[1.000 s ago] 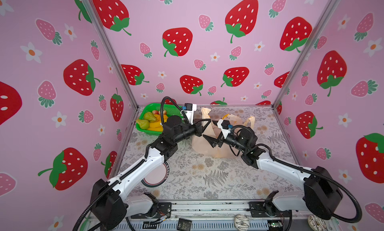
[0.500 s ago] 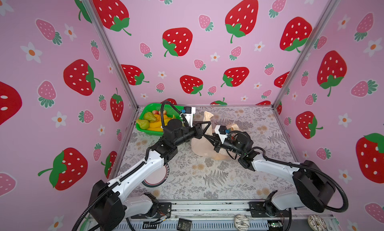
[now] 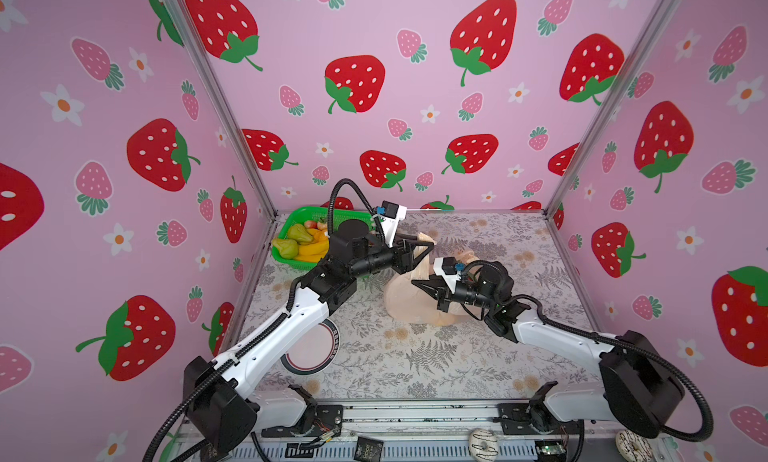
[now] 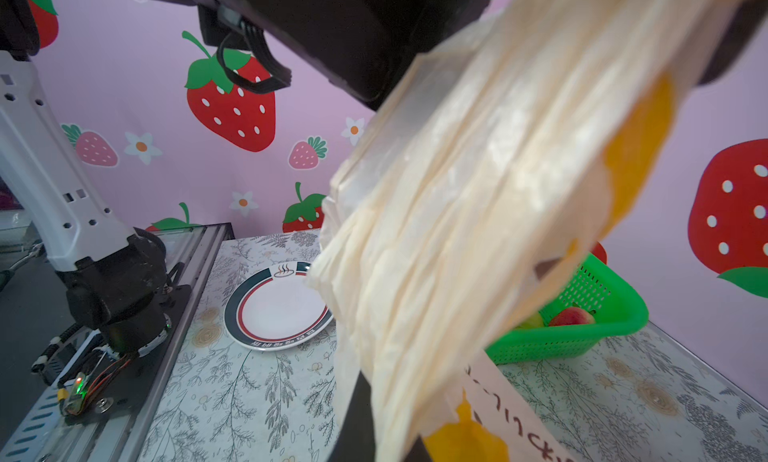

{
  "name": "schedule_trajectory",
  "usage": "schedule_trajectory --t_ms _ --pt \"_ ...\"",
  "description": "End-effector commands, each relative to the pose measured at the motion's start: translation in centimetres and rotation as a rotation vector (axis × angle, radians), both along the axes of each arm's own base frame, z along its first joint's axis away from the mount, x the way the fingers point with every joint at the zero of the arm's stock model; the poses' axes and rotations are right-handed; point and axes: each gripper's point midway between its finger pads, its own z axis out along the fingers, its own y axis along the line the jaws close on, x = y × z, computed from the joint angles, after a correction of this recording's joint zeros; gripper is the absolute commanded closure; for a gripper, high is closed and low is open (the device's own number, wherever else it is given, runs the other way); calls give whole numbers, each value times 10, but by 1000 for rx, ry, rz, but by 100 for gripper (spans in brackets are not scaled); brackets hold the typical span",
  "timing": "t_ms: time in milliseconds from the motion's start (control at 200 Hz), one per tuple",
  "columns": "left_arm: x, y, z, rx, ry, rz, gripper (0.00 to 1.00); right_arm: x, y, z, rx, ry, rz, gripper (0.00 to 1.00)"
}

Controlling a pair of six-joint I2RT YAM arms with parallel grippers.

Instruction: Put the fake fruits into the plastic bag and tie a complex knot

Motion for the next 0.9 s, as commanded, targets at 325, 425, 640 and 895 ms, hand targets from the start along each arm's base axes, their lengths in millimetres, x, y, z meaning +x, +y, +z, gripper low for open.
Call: schedule_trajectory --t_ms 325,425,640,895 --pt "14 6 12 -36 40 87 100 13 -14 21 19 95 -156 57" --pt "13 13 14 -91 80 134 100 13 -17 33 68 118 -256 45" --pt "16 22 5 -188 205 202 100 11 -6 47 155 147 -416 22" --pt "19 27 -2 -281 307 247 100 21 11 50 211 145 -636 19"
